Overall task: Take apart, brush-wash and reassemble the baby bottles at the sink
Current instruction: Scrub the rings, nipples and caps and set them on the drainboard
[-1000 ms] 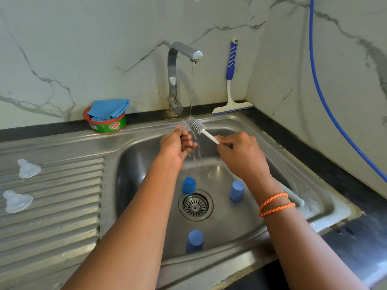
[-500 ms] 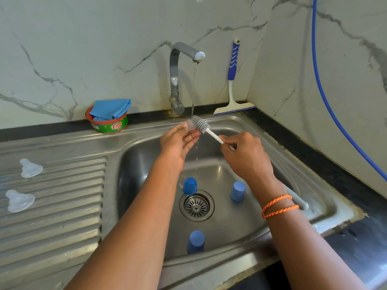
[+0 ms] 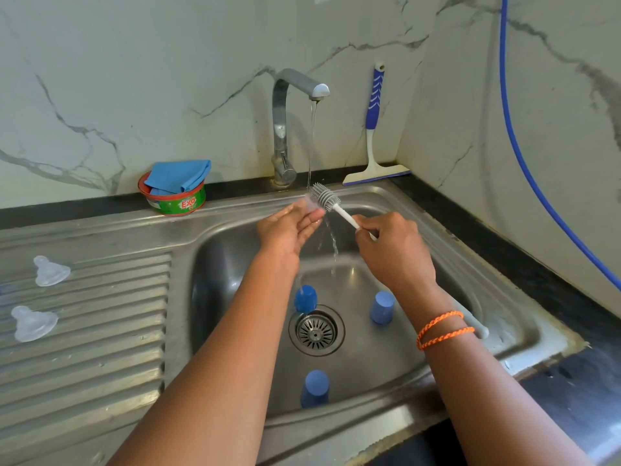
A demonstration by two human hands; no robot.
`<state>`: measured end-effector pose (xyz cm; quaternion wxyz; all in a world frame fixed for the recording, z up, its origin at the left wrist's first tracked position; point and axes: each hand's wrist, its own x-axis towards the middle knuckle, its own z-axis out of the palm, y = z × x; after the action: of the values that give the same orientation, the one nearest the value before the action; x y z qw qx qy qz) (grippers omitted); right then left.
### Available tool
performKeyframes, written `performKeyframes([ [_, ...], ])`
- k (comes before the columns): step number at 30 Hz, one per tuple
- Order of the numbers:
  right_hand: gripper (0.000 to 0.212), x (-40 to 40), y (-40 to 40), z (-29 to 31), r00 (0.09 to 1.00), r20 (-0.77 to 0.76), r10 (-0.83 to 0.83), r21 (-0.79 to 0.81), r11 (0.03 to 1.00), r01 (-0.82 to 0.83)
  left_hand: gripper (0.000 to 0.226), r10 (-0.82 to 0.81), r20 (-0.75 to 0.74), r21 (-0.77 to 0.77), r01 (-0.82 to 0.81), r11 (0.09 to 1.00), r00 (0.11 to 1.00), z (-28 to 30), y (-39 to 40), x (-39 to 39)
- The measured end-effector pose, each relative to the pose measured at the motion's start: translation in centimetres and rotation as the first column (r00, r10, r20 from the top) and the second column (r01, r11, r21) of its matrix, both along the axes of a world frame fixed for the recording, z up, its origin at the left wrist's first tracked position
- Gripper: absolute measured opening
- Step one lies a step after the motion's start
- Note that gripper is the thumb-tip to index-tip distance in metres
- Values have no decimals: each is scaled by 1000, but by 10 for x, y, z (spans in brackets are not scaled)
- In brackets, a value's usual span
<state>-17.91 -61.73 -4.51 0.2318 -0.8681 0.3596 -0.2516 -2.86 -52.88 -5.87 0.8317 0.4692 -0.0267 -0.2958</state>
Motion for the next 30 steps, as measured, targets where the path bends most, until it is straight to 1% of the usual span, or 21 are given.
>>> performKeyframes([
  [2, 35, -2, 0, 0, 999, -17, 29, 24, 999, -28, 13, 64, -93, -49, -68, 996, 994, -1, 3, 5],
  [4, 37, -1, 2, 0, 997, -33, 68, 40, 997, -67, 17, 133, -112, -46, -139, 989, 985, -2, 4, 10],
  [6, 38, 0, 4, 2, 996, -37, 82, 30, 996, -81, 17, 169, -55, 1, -169, 986, 984, -2, 5, 11],
  [8, 38, 1, 6, 2, 996, -26, 81, 9, 997, -80, 16, 155, 31, 60, -157, 986, 987, -3, 3, 9],
  [11, 39, 2, 6, 2, 999, -12, 50, -2, 999, -50, 13, 88, 140, 122, -105, 987, 986, -4, 1, 4],
  [13, 39, 2, 5, 2, 1000, 3, 19, -16, 1000, -19, 10, 13, 183, 133, -38, 990, 983, -2, 0, 1],
  [15, 38, 3, 3, 2, 1000, 4, -12, -18, 1000, 12, 9, -40, 155, 105, 24, 994, 987, 1, -1, -3],
  [17, 37, 3, 3, 2, 1000, -3, -28, -6, 1000, 28, 10, -29, 64, 50, 26, 998, 998, 2, -1, -5],
  [19, 37, 2, 2, 0, 1000, -15, -9, 7, 1000, 9, 12, 26, -40, 2, -26, 1000, 999, 0, 0, -2],
  [22, 38, 3, 3, -1, 998, -31, 46, 24, 999, -46, 12, 109, -111, -26, -112, 993, 988, -2, 3, 4],
  [24, 39, 3, 6, 1, 997, -41, 66, 11, 998, -66, 9, 142, -103, 9, -142, 990, 984, -2, 3, 6],
  [26, 40, 3, 10, 4, 997, -46, 66, -10, 998, -66, 9, 135, -77, 43, -132, 990, 988, -1, 4, 5],
  [30, 39, 5, 10, 6, 999, -14, 31, -38, 999, -32, 7, 2, -24, 24, -1, 1000, 1000, 2, 3, -2],
])
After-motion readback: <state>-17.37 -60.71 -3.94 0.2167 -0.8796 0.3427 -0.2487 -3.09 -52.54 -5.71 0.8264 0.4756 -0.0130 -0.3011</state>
